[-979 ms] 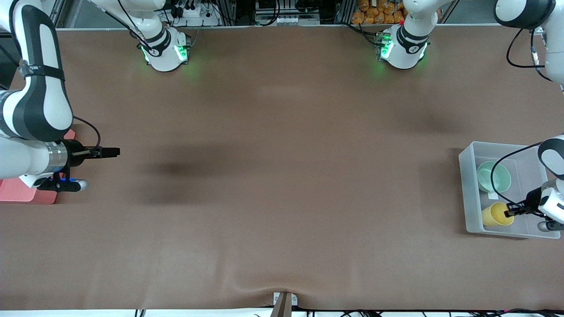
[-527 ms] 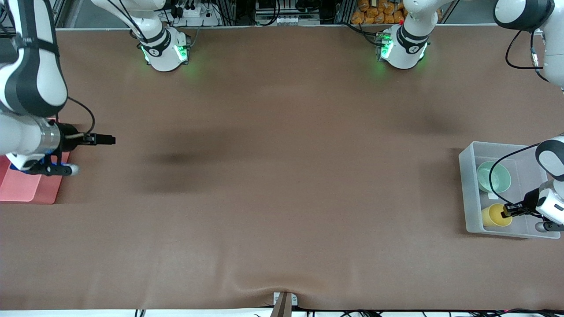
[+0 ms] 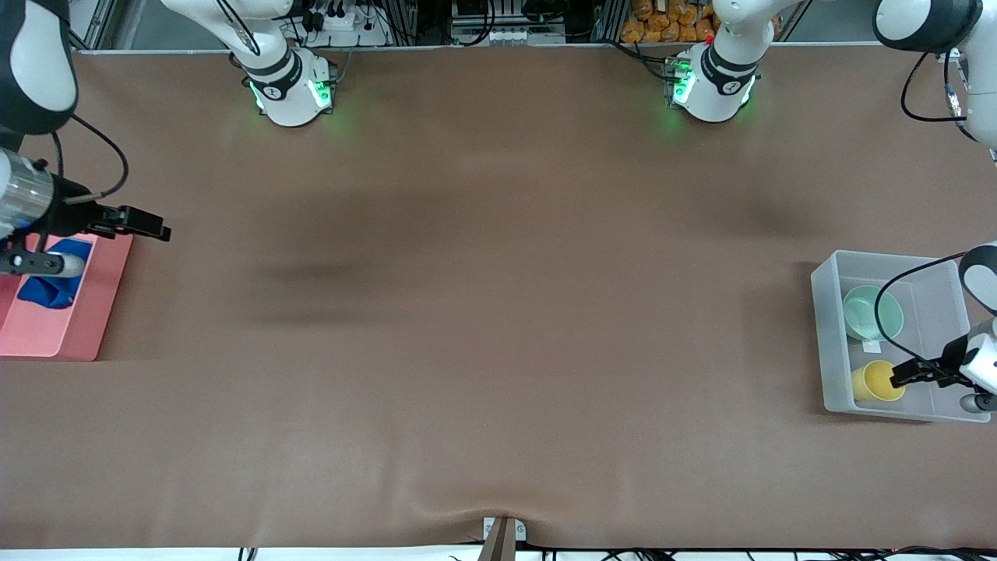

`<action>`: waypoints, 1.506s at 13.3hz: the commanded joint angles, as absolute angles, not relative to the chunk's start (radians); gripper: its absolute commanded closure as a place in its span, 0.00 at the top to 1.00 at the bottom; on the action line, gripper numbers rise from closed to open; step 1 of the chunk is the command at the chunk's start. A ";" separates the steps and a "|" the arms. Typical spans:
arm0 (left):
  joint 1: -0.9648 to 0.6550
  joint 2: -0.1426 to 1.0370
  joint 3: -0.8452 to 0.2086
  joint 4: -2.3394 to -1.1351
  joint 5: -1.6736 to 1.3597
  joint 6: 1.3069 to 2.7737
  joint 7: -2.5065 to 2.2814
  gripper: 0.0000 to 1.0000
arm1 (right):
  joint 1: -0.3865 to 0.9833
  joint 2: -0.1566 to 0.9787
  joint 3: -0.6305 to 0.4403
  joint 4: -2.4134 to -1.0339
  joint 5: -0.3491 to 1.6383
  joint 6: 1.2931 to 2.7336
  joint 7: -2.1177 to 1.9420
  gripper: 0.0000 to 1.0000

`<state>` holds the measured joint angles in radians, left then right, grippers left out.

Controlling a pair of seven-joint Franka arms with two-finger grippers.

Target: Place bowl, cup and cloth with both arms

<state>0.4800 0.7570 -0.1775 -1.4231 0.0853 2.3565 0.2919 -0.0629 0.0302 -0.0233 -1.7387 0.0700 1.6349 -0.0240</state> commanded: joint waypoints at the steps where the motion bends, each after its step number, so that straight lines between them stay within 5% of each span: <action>1: 0.488 0.707 -0.176 -1.434 0.110 2.324 0.296 1.00 | -0.072 -0.003 -0.018 -1.682 0.052 1.574 -0.083 1.00; 6: 0.482 0.608 -0.176 -1.440 0.110 2.157 0.293 1.00 | -0.080 -0.015 -0.034 -1.585 0.051 1.433 -0.066 1.00; 11: 0.367 0.464 -0.170 -1.494 0.109 1.938 0.176 1.00 | -0.078 -0.055 -0.031 -1.589 0.048 1.486 0.025 1.00; 15: 0.097 0.423 0.012 -1.489 0.107 1.839 -0.015 1.00 | -0.078 -0.051 -0.029 -1.592 0.002 1.505 0.029 1.00; 20: -0.021 0.376 0.066 -1.486 0.094 1.810 -0.084 1.00 | -0.077 -0.048 -0.028 -1.595 0.003 1.497 0.091 1.00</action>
<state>0.0269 0.4294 0.0209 -1.4563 0.0881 1.8314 -0.0698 -0.0689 -0.0397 -0.0401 -1.5863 0.0163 1.4960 0.0779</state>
